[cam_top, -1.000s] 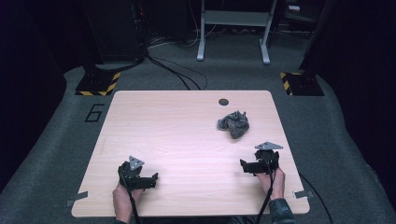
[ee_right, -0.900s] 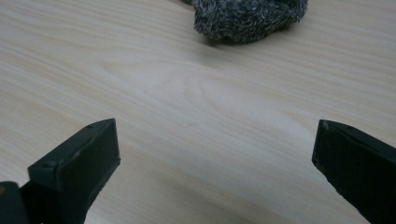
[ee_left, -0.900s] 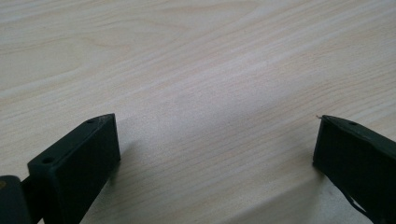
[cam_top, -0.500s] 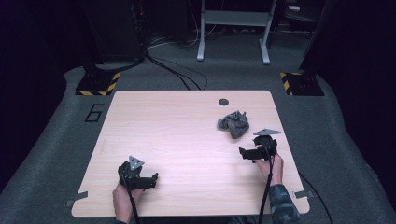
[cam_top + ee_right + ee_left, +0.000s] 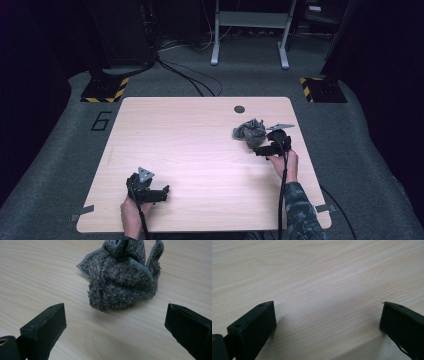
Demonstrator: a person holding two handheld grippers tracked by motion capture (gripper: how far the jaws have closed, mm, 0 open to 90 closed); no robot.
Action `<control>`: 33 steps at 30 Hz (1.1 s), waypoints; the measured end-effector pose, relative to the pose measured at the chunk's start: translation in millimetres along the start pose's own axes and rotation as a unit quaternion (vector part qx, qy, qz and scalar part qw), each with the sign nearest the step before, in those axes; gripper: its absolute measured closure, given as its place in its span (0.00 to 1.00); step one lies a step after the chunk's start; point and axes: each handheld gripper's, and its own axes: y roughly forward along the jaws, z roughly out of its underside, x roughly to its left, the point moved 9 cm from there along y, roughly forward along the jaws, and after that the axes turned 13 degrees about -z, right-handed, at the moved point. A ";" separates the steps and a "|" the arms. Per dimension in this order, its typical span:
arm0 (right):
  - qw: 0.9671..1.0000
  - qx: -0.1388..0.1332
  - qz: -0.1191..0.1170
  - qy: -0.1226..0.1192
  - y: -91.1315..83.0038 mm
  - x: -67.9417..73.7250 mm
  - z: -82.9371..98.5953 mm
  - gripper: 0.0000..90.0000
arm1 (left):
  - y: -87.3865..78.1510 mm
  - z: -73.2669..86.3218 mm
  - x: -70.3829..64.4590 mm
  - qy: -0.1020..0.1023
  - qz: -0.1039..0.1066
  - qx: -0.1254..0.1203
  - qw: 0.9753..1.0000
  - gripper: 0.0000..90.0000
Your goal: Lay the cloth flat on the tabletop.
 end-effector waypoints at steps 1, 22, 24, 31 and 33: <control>1.000 0.003 -0.004 0.001 2.3 -0.7 -2.9 0.03 | 0.0 0.0 0.1 0.001 0.000 0.000 1.000 0.00; 0.999 0.004 0.013 0.037 44.9 -31.0 -32.4 0.09 | -0.1 0.0 0.1 0.004 0.001 -0.001 1.000 0.00; 0.999 0.008 0.011 0.040 50.6 -31.2 -30.7 0.13 | -0.1 -0.1 0.1 0.005 0.002 -0.002 1.000 0.01; 0.998 0.013 -0.005 0.061 65.8 -29.8 -23.6 0.26 | -0.2 0.0 0.2 0.006 0.002 -0.002 1.000 0.01; 0.998 0.014 -0.005 0.058 68.3 -29.6 -22.7 0.32 | -0.1 -0.1 0.1 0.005 0.002 -0.002 1.000 0.01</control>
